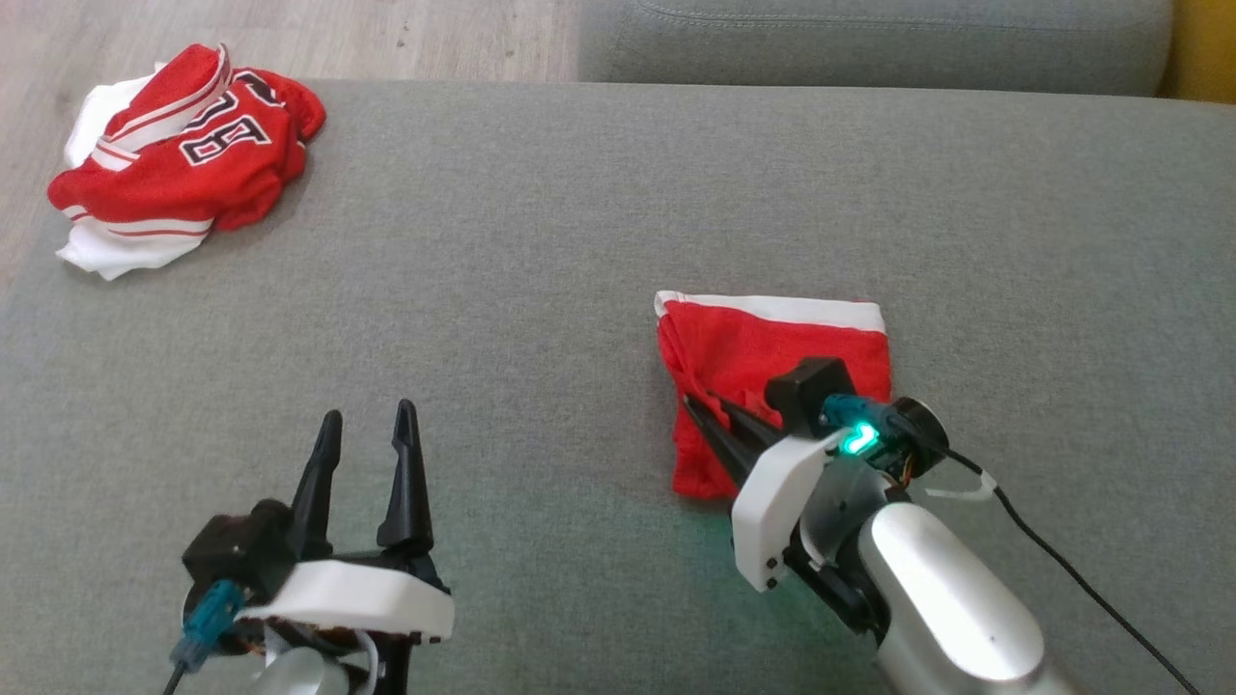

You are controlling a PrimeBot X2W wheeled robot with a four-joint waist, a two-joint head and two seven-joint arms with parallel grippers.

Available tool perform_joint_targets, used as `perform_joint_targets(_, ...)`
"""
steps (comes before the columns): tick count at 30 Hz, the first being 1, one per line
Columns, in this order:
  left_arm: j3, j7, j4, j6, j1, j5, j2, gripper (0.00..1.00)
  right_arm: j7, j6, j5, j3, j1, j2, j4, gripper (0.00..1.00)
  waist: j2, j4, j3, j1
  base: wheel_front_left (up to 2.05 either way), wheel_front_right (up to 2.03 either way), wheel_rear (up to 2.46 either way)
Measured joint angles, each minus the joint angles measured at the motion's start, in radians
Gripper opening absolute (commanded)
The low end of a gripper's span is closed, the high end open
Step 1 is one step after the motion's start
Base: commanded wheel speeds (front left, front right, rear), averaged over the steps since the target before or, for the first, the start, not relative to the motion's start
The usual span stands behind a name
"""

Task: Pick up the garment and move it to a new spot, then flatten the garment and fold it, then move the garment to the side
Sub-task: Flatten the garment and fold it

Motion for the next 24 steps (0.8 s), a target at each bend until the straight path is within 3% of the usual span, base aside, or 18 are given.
perform_joint_targets(3,0.001,0.000,0.001,0.003,0.000,0.000,0.000,1.00,-0.001,0.000,0.000,0.003,0.010,-0.001,0.002,0.02,0.0000,-0.006,-0.001,0.0000,0.00,0.00,0.00)
perform_joint_targets(4,0.001,0.000,0.001,0.003,0.000,0.000,0.000,1.00,-0.002,0.000,0.000,0.005,0.011,-0.002,0.002,0.33,0.0000,-0.009,-0.001,0.0000,0.00,0.00,0.00)
perform_joint_targets(5,0.001,0.000,0.001,0.003,0.000,0.000,0.000,1.00,-0.004,0.000,0.000,0.007,0.010,-0.002,0.002,1.00,0.0000,-0.011,-0.001,0.0000,0.00,0.00,0.00)
perform_joint_targets(12,-0.013,0.000,0.003,0.003,0.000,0.000,0.000,1.00,-0.068,0.000,0.020,0.011,0.021,-0.002,-0.020,1.00,0.0000,-0.025,-0.005,0.0000,0.00,0.00,0.00)
perform_joint_targets(20,-0.021,0.000,0.009,0.002,0.000,0.000,-0.004,1.00,-0.154,0.000,0.003,-0.157,0.056,-0.002,-0.085,1.00,0.0000,-0.037,-0.011,0.0000,0.00,0.00,0.00)
perform_joint_targets(24,-0.027,0.001,0.015,0.002,0.000,0.000,-0.007,1.00,-0.157,0.000,-0.063,-0.231,0.052,-0.002,-0.085,1.00,0.0000,-0.035,-0.012,0.0000,0.00,0.00,0.00)
